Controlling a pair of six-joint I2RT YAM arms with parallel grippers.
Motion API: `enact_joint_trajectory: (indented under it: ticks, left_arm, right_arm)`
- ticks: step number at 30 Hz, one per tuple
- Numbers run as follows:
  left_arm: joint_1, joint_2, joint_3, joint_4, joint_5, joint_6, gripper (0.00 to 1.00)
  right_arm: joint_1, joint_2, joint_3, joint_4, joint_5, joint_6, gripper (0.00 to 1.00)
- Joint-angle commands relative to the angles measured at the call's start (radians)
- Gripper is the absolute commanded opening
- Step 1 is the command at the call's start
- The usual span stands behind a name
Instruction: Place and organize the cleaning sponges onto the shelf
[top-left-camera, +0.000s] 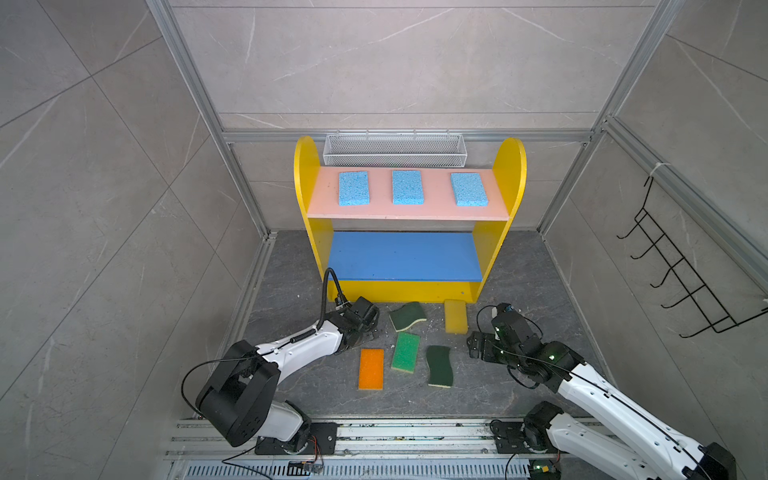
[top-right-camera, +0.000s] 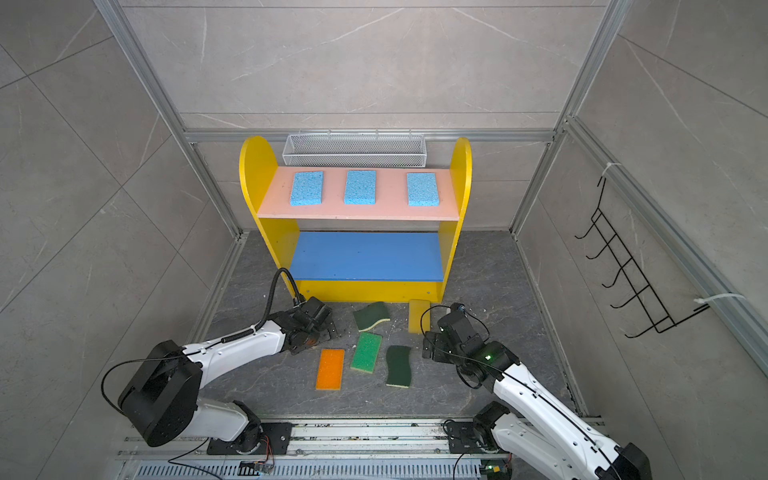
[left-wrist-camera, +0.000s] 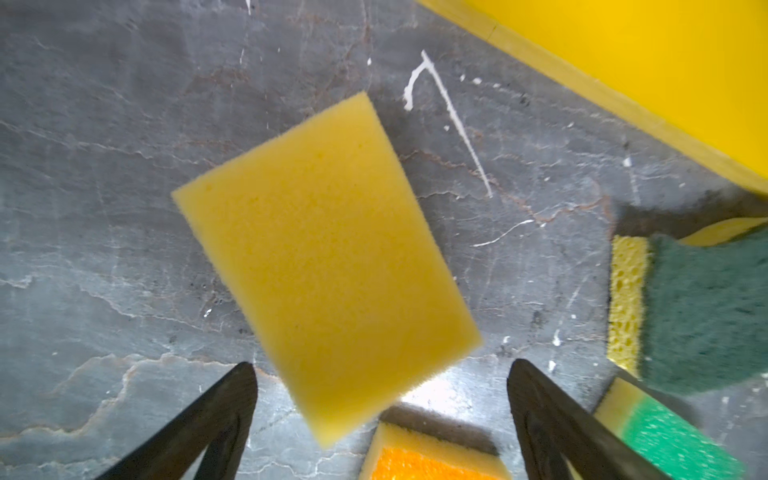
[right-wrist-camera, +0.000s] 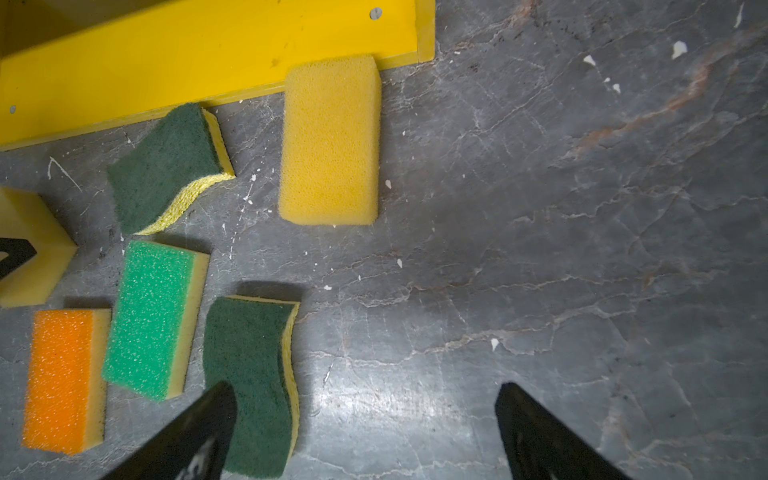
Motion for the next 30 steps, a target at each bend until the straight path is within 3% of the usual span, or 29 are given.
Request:
enact_joint_trajectory:
  ticks: [1, 5, 30]
  left_arm:
    - [0.020, -0.001, 0.057, -0.068, -0.002, -0.051, 0.97]
    - [0.036, 0.057, 0.102, -0.153, 0.005, -0.103, 0.97]
    - [0.045, 0.155, 0.104, -0.059, 0.006, -0.157, 0.96]
  right_arm:
    - [0.000, 0.002, 0.001, 0.003, -0.006, -0.016, 0.99]
    - [0.000, 0.003, 0.002, 0.003, -0.007, -0.018, 0.99]
    - [0.001, 0.004, -0.008, 0.012, 0.004, -0.037, 0.99]
